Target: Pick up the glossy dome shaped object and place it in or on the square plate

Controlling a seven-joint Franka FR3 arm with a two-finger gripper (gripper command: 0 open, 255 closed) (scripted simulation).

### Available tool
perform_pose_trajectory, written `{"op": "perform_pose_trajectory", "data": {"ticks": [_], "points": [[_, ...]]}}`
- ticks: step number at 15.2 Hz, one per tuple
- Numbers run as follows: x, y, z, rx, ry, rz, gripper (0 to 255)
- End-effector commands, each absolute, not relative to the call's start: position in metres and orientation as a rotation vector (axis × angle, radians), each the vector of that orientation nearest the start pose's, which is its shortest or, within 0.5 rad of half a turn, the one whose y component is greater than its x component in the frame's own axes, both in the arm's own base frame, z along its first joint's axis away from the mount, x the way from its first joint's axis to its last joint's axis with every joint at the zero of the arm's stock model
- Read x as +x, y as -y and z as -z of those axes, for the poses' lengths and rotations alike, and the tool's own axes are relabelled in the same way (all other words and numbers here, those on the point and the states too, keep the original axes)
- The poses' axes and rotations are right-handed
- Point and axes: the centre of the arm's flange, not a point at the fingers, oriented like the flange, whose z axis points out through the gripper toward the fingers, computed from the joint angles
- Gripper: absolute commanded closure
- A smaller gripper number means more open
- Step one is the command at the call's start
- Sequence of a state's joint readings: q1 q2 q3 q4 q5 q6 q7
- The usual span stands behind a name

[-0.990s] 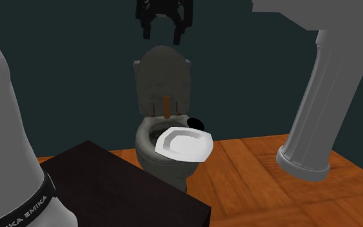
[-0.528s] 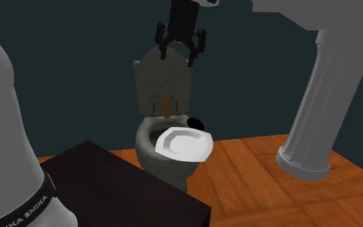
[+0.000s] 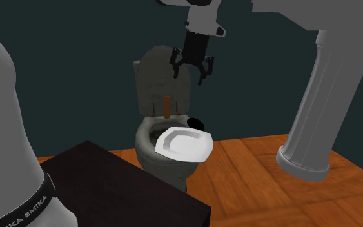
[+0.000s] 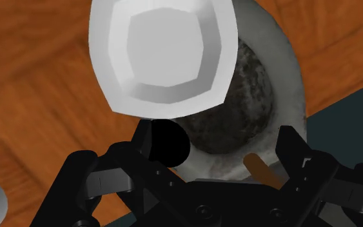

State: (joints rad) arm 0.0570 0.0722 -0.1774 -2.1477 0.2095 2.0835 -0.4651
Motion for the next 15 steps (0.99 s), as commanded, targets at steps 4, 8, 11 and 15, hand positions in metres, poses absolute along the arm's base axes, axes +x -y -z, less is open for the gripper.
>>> {"op": "perform_pose_trajectory", "data": {"ticks": [4,8,11,15], "points": [[0.582,0.051,-0.312,-2.897,0.397,-0.131,0],[0.62,0.047,-0.273,-2.873,0.444,-0.139,0],[0.649,0.042,-0.245,-2.855,0.479,-0.146,0],[0.684,0.036,-0.209,-2.832,0.521,-0.154,0]]}}
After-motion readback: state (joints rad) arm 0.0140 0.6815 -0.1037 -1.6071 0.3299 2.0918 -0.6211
